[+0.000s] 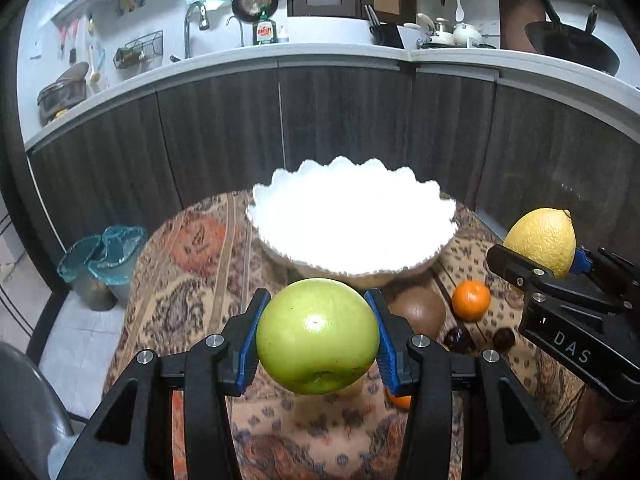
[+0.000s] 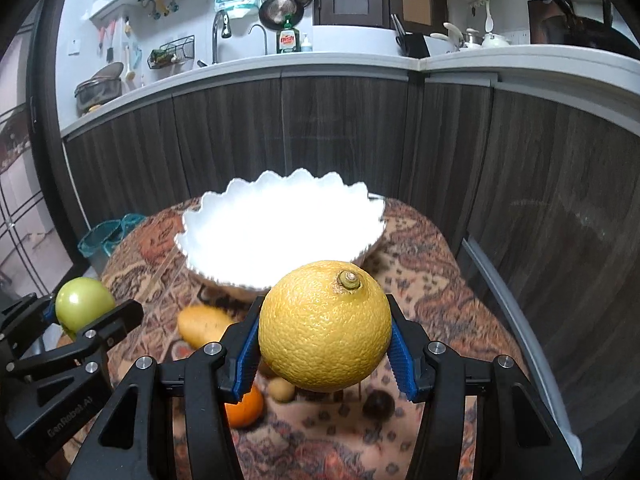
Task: Organize fruits
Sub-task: 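Lift the apple with the left tool while the right tool carries the lemon over the white bowl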
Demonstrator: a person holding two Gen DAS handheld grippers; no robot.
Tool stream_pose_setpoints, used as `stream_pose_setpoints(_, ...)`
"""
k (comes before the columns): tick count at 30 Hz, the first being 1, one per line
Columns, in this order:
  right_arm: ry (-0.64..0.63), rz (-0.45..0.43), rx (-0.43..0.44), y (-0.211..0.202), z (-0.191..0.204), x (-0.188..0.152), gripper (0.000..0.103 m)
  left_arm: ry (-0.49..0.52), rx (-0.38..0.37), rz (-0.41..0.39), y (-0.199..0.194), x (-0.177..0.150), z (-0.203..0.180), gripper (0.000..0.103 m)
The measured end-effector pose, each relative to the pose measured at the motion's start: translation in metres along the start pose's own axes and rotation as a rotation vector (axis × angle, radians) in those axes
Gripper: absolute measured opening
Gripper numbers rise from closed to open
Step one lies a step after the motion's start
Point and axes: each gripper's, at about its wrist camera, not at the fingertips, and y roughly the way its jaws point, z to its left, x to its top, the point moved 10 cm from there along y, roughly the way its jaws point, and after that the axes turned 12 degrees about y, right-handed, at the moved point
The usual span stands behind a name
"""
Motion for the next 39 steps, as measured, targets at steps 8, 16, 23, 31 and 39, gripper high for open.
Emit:
stream_pose_setpoints(8, -0.005, -0.038, -0.006, 0.02, 0.005, 0.035, 0.056, -0.009, 0.01, -0.027, 0.022, 0.036, 0.017, 0.047)
stream_pose_setpoints(16, -0.015, -0.05, -0.003, 0.052, 0.013, 0.064, 0.056, -0.009, 0.025, -0.022, 0.058, 0.059, 0.031, 0.047)
stream_pose_setpoints(23, -0.021, -0.018, -0.003, 0.088, 0.014, 0.072, 0.056, -0.009, 0.035, 0.009, 0.096, 0.067, 0.038, 0.047)
stream_pose_setpoints(31, -0.027, -0.012, -0.024, 0.118, 0.008, 0.071, 0.056, -0.005, 0.039, 0.03, 0.128, 0.058, 0.038, 0.047)
stream_pose_setpoints(39, -0.028, 0.018, -0.024, 0.135, 0.006, 0.059, 0.056, -0.007, 0.017, 0.058, 0.145, 0.05, 0.03, 0.047)
